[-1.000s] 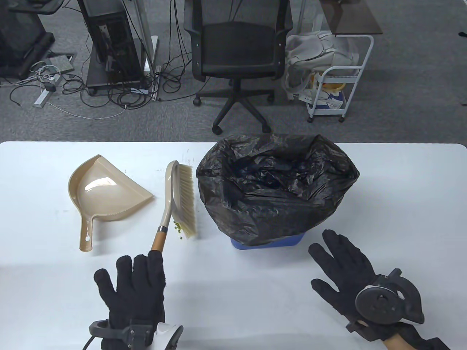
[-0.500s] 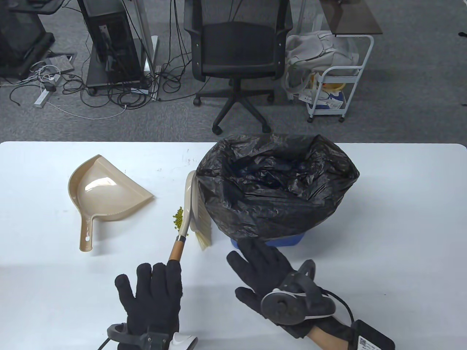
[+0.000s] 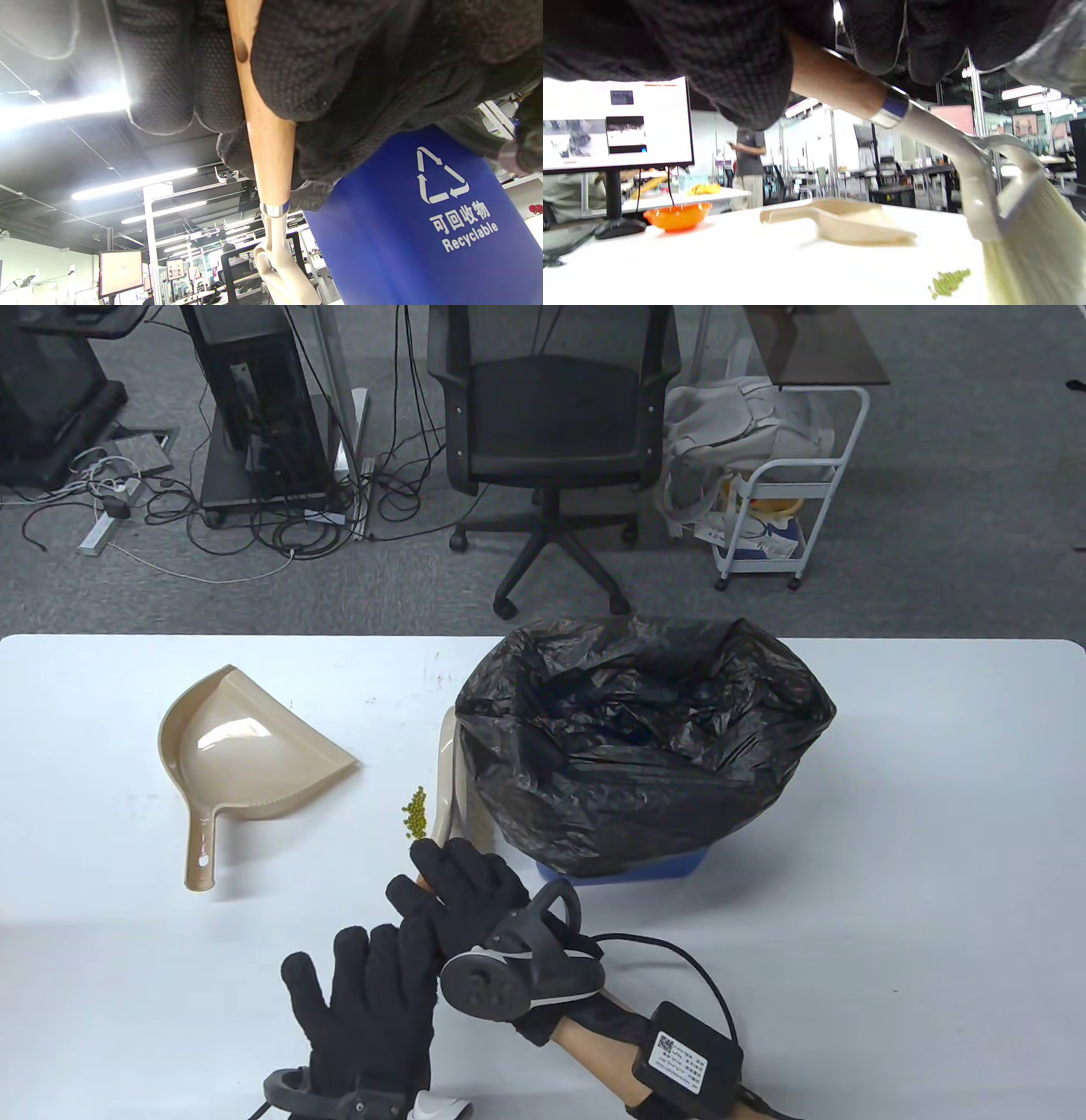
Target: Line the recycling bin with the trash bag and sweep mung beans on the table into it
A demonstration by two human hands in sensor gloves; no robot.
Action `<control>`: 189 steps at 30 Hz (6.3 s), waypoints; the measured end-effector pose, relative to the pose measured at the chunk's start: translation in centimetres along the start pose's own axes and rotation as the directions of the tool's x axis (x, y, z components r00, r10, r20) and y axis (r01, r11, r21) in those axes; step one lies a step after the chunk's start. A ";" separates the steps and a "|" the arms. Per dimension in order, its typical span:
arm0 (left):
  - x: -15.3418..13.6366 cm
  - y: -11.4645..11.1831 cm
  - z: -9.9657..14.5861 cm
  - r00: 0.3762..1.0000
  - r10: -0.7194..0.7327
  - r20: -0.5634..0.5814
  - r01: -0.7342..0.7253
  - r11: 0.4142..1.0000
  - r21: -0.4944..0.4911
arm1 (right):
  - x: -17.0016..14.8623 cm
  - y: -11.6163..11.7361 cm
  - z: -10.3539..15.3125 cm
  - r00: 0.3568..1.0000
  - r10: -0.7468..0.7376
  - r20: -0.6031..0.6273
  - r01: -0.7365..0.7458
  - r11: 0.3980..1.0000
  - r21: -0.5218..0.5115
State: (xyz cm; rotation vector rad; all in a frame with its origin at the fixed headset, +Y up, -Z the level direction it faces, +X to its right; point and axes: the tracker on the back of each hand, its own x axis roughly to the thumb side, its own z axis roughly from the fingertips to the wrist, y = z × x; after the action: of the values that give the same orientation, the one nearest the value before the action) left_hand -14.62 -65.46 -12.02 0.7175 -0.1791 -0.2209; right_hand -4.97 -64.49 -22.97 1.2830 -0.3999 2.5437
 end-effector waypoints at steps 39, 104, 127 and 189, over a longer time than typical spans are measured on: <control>-3.4 1.0 -0.7 0.871 0.447 -0.201 -0.470 0.879 -0.079 | 3.0 -2.1 2.9 0.946 0.323 -0.038 -0.321 0.909 -0.267; -12.7 -10.0 -0.9 0.906 0.193 -0.377 -0.322 0.892 -0.316 | 0.1 -4.2 4.4 0.942 0.235 -0.241 -0.289 0.931 -0.223; -23.3 -16.6 -3.4 0.752 -0.038 -0.658 -0.447 0.704 -0.551 | -1.6 -4.1 6.1 0.936 0.227 -0.268 -0.286 0.936 -0.205; -19.7 -15.7 0.9 0.937 0.009 -0.348 -0.270 0.652 -0.708 | -1.7 -4.1 6.6 0.940 0.203 -0.274 -0.269 0.935 -0.231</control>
State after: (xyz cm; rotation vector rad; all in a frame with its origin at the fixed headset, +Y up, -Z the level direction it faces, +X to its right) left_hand -35.91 -72.37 -23.53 -0.1123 0.1724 -0.0088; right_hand 2.32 -63.20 -20.10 0.8539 -0.8534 2.6843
